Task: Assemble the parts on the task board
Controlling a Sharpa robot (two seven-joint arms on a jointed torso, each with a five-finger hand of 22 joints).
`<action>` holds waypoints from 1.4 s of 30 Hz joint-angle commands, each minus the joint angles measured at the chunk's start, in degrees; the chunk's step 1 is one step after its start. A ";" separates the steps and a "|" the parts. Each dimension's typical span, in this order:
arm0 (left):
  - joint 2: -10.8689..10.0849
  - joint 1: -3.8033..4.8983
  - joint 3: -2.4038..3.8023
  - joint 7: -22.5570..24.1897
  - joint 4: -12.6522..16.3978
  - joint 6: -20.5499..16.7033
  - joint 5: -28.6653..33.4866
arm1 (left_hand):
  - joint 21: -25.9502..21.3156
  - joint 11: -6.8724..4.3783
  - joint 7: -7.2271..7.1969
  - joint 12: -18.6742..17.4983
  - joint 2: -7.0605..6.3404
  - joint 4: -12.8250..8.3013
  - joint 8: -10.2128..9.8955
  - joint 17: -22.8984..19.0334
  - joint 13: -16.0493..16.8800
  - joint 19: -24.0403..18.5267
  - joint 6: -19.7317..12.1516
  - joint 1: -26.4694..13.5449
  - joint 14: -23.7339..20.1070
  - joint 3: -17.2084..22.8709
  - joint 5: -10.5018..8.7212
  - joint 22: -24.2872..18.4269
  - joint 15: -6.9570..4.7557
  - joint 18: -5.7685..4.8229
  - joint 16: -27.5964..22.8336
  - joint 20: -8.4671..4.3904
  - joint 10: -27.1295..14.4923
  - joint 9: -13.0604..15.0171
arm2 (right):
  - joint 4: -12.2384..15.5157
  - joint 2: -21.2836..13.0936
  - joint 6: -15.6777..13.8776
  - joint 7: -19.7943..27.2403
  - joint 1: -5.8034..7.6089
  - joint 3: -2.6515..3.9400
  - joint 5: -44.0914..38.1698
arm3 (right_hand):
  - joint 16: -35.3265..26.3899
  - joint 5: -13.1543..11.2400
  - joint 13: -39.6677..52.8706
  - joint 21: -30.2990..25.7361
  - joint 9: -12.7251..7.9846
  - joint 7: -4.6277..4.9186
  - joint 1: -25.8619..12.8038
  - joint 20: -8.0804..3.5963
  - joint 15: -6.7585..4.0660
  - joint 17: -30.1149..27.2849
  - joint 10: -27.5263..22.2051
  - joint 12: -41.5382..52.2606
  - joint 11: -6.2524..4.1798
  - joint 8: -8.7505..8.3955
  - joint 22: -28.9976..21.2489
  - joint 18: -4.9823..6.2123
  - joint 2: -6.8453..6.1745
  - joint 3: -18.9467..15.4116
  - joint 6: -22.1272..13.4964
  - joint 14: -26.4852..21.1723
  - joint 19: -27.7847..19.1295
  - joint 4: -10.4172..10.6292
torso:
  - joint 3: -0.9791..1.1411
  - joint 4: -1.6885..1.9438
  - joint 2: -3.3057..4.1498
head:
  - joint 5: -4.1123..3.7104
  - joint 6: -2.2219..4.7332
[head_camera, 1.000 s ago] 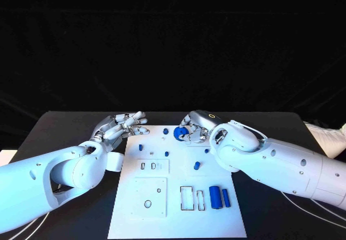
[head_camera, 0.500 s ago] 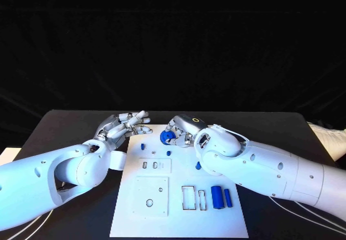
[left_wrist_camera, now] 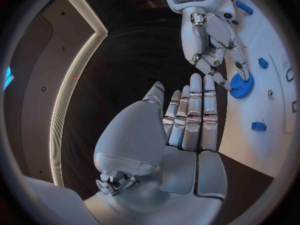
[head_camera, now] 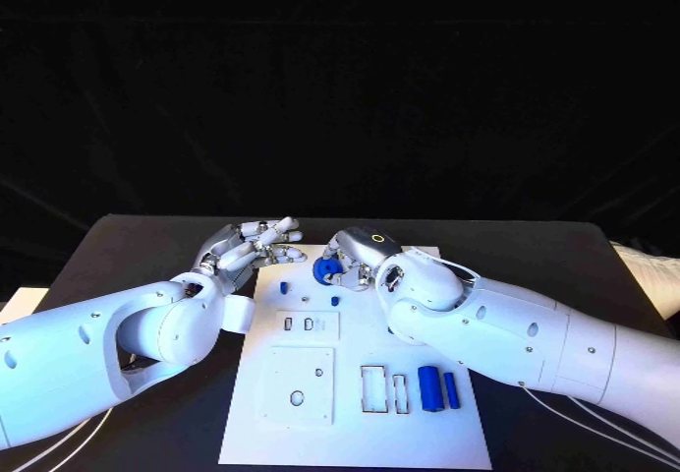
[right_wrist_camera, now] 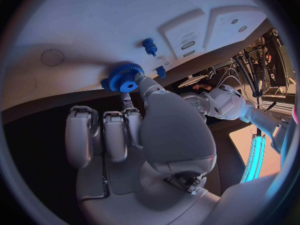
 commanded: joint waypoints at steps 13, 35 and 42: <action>0.15 0.06 0.03 0.20 -0.12 0.63 -0.13 | -0.39 -0.01 0.33 -0.28 -0.09 -0.45 -0.29 0.09 -0.08 -0.13 -0.07 0.70 -0.46 -0.02 0.00 -0.06 0.00 0.68 -0.31 0.01 -0.52 -0.04 | -1.28 0.83 2.61 -0.93 -0.05 -0.09 -5.60 | 0.23 -1.72 6.02 0.15 0.45 0.45 -2.55 0.11 0.36 6.01 -0.09 -1.65 0.87 -1.82 -0.17 -1.14 -0.76 0.62 -1.49 4.29 0.09 0.54 | -0.05 -0.09 -0.05 | -0.07 0.38; 0.11 0.06 0.03 -0.43 -0.07 -0.01 -0.13 | -0.38 0.06 0.45 -0.33 0.07 -0.68 -0.33 0.34 -0.12 -0.10 -0.16 0.94 -0.43 0.23 -0.01 -0.07 0.01 0.68 -0.41 0.01 -0.67 -0.06 | -2.14 0.57 6.75 -1.17 0.04 -0.09 -1.26 | 2.47 8.02 8.22 1.81 -0.14 1.10 -14.94 1.30 1.37 10.70 1.07 0.58 1.77 -2.24 2.72 -1.60 0.59 -0.49 -4.03 5.18 1.00 9.73 | 0.00 -0.08 -0.04 | 0.25 0.29; 0.00 0.06 0.03 -0.50 -0.10 -0.12 -0.13 | -0.38 0.08 0.48 -0.34 0.11 -0.75 -0.34 0.40 -0.13 -0.09 -0.19 1.01 -0.43 0.30 -0.01 -0.08 0.01 0.67 -0.44 0.00 -0.71 -0.07 | -1.98 0.08 2.79 -1.24 0.01 -0.09 -1.24 | 2.46 7.69 8.13 1.84 -0.15 1.09 -14.69 1.22 1.30 10.67 0.98 0.42 1.72 -2.42 2.76 -1.61 0.18 -0.36 -4.06 5.17 1.00 9.41 | 0.06 -0.16 -0.02 | 0.35 0.29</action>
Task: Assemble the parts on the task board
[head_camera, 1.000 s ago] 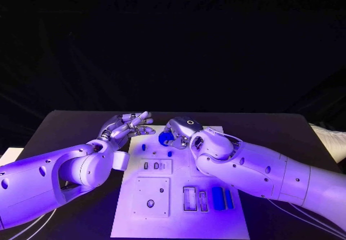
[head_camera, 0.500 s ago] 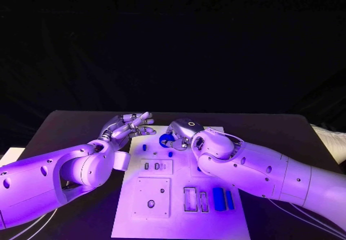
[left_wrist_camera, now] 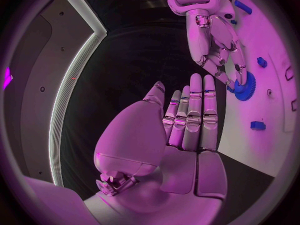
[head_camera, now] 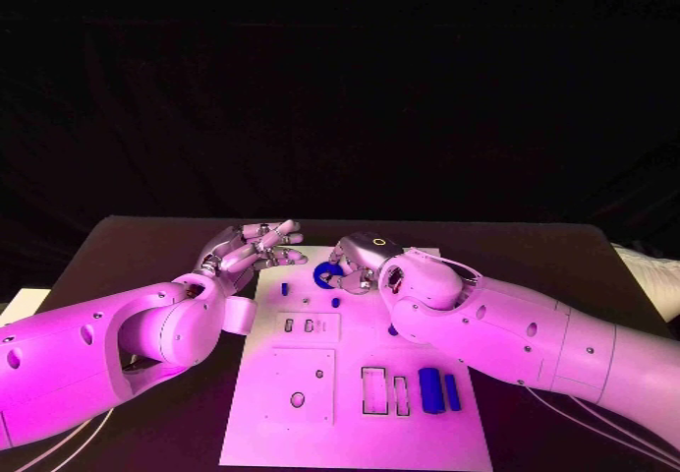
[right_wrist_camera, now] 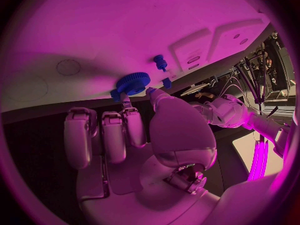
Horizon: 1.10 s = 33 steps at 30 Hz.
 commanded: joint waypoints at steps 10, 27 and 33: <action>-0.17 0.06 0.03 0.06 0.13 0.04 -0.12 | -0.38 0.11 0.30 -0.35 0.13 -0.49 -0.36 0.13 -0.08 -0.09 -0.03 0.60 -0.44 0.04 0.00 -0.09 0.02 0.67 -0.25 0.01 -0.35 -0.07 | 3.57 -3.61 -21.48 5.05 -1.39 0.04 0.64 | 0.11 1.19 7.77 0.18 -0.50 0.40 1.76 0.07 0.13 10.50 0.70 -0.55 0.14 -0.69 1.12 -0.71 -1.50 1.61 -1.51 4.98 0.89 -1.66 | 0.11 -0.35 -0.11 | -0.07 0.47; -0.40 -0.35 -0.09 0.55 -1.09 0.31 -3.02 | -0.39 0.15 0.37 -0.37 0.12 -0.65 -0.38 0.24 -0.11 -0.11 -0.11 0.75 -0.49 0.16 0.00 -0.10 0.05 0.66 -0.33 0.01 -0.47 -0.09 | 9.83 -25.38 -4.38 28.62 -0.70 1.70 35.34 | -0.41 -12.69 6.81 -0.42 -0.25 0.28 11.24 0.16 0.10 9.81 -0.18 -2.36 0.03 -0.04 0.23 -0.51 -2.79 1.53 0.19 4.78 0.25 -10.46 | 1.16 -3.53 -2.08 | 1.66 0.04; -0.23 -0.58 -0.17 0.63 -1.64 0.50 -3.15 | -0.39 0.15 0.37 -0.37 0.12 -0.65 -0.38 0.24 -0.11 -0.11 -0.11 0.75 -0.49 0.16 0.00 -0.10 0.05 0.66 -0.33 0.01 -0.47 -0.09 | 7.67 -27.60 -5.35 29.44 -0.91 1.78 33.21 | -0.11 -11.79 7.09 -0.22 -0.29 0.28 12.28 0.11 0.07 10.43 0.06 -2.03 -0.01 -0.24 0.59 -0.58 -3.22 1.05 0.20 4.93 0.41 -11.76 | 1.60 -4.28 -2.44 | 1.51 -0.54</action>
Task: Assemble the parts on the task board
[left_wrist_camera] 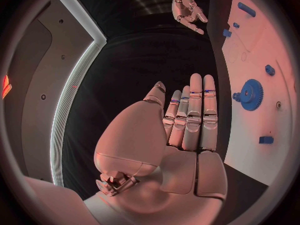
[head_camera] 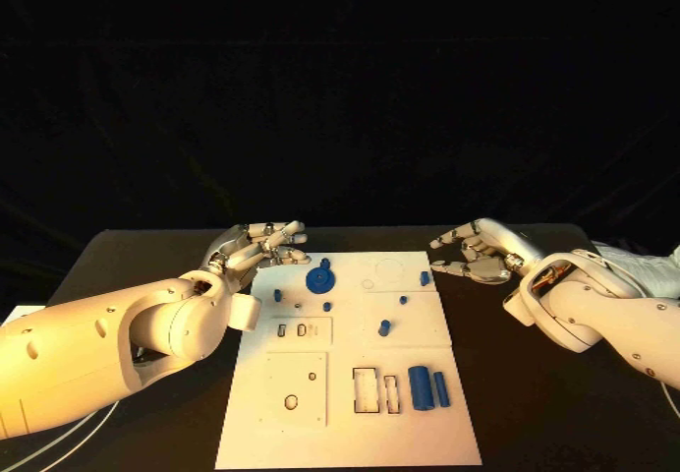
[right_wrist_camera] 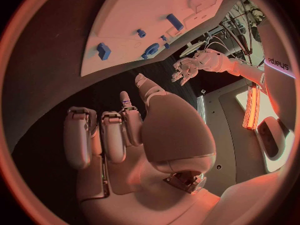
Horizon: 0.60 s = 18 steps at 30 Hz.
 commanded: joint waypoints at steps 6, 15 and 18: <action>0.25 -0.26 -0.05 0.69 -0.49 0.70 -1.05 | -0.40 -0.05 0.37 -0.36 -0.10 -0.41 -0.38 0.11 -0.06 -0.14 -0.13 0.55 -0.53 -0.08 -0.01 -0.06 0.07 0.65 -0.38 0.02 -0.29 -0.09 | -3.77 0.51 -0.48 2.61 -1.14 0.02 -0.82 | 0.38 0.85 7.21 0.14 0.02 0.13 0.76 0.11 0.08 10.71 0.40 0.41 -0.21 -0.10 0.70 -0.61 0.19 -0.13 0.31 5.00 0.47 -0.65 | 0.65 -0.81 -0.26 | -0.41 -0.52; 0.57 -0.35 -0.06 0.60 -0.52 0.89 -0.98 | -0.41 0.00 0.45 -0.37 -0.09 -0.39 -0.39 0.16 -0.07 -0.16 -0.17 0.49 -0.55 -0.07 -0.02 -0.07 0.09 0.64 -0.42 0.04 -0.35 -0.09 | -7.14 3.29 -2.88 -0.07 -2.10 -0.01 -2.05 | 0.42 1.12 7.34 0.19 -0.05 0.20 1.12 0.12 0.10 10.79 0.54 0.57 -0.17 -0.21 0.78 -0.62 0.52 -0.13 0.14 5.02 0.51 -1.06 | 0.41 -0.42 -0.23 | -0.71 -1.20; 0.54 -0.36 -0.06 0.55 -0.43 0.91 -0.96 | -0.42 0.02 0.49 -0.37 -0.08 -0.38 -0.39 0.18 -0.07 -0.17 -0.19 0.46 -0.56 -0.07 -0.03 -0.08 0.10 0.64 -0.44 0.04 -0.38 -0.10 | -7.86 4.08 -2.77 -0.71 -2.30 -0.02 -2.30 | 0.43 1.03 7.35 0.21 -0.06 0.21 1.29 0.13 0.11 10.81 0.56 0.57 -0.17 -0.22 0.80 -0.62 0.57 -0.12 0.11 5.02 0.52 -1.24 | 0.34 -0.23 -0.12 | -0.88 -1.19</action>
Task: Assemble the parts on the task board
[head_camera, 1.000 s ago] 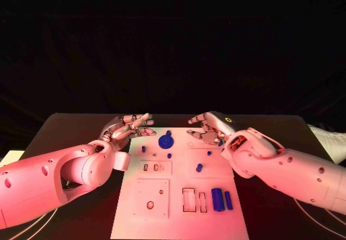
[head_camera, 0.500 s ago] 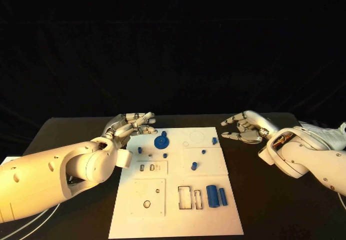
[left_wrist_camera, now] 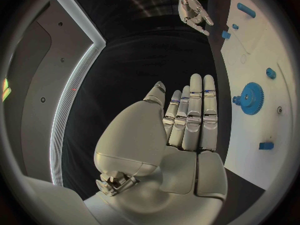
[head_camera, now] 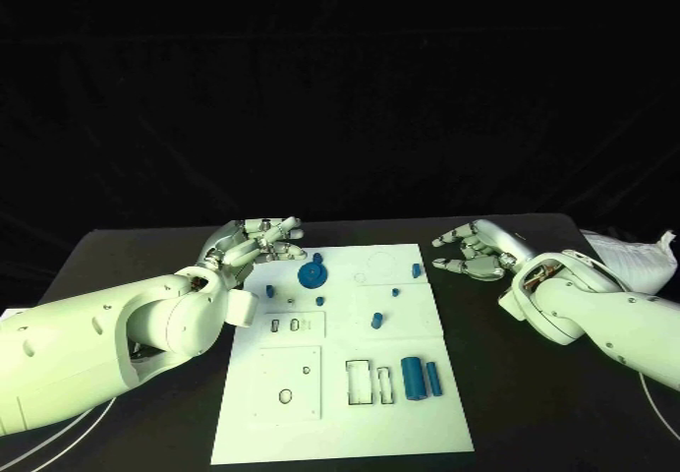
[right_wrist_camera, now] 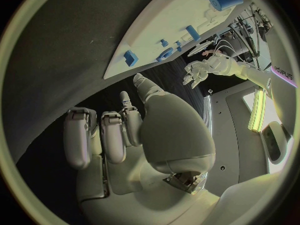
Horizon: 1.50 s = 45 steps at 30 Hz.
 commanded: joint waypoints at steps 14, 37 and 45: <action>0.27 -0.04 0.01 0.49 0.26 1.05 -0.37 | -0.21 0.11 0.41 -0.40 -0.13 -0.38 -0.24 0.14 -0.10 -0.20 -0.12 0.36 -0.38 -0.07 -0.05 -0.10 -0.05 0.62 -0.27 0.07 -0.52 -0.12 | -0.43 2.05 2.60 -3.52 -0.78 0.00 -3.63 | 0.16 -0.15 7.12 0.15 0.00 0.20 1.00 0.14 0.11 10.75 0.43 -0.05 -0.15 -0.06 0.69 -0.59 0.33 0.24 0.43 5.01 0.47 -0.69 | 0.02 0.35 0.23 | 0.08 -0.21; 0.30 -0.04 0.01 0.33 0.18 1.44 -0.37 | -0.21 0.11 0.41 -0.40 -0.13 -0.38 -0.24 0.14 -0.10 -0.20 -0.12 0.36 -0.38 -0.07 -0.05 -0.10 -0.05 0.62 -0.27 0.07 -0.52 -0.12 | -3.41 4.48 4.19 -4.77 -1.36 -0.02 -3.81 | 0.27 0.05 7.31 0.22 0.06 0.18 1.15 0.14 0.10 10.98 0.58 0.20 -0.18 0.06 0.84 -0.62 0.67 0.35 0.78 5.06 0.53 -0.92 | 0.08 0.46 0.30 | -0.01 0.07; 0.17 -0.04 0.01 0.21 0.18 1.60 -0.37 | -0.22 0.16 0.47 -0.39 -0.14 -0.42 -0.24 0.23 -0.11 -0.23 -0.22 0.32 -0.40 -0.04 -0.05 -0.12 -0.01 0.61 -0.33 0.09 -0.62 -0.13 | -4.30 5.23 5.12 -4.97 -1.32 -0.03 -2.51 | 0.29 0.12 7.37 0.26 0.07 0.18 1.12 0.14 0.10 11.02 0.64 0.29 -0.17 0.09 0.92 -0.63 0.81 0.38 0.87 5.07 0.56 -0.92 | 0.07 0.34 0.36 | 0.41 0.10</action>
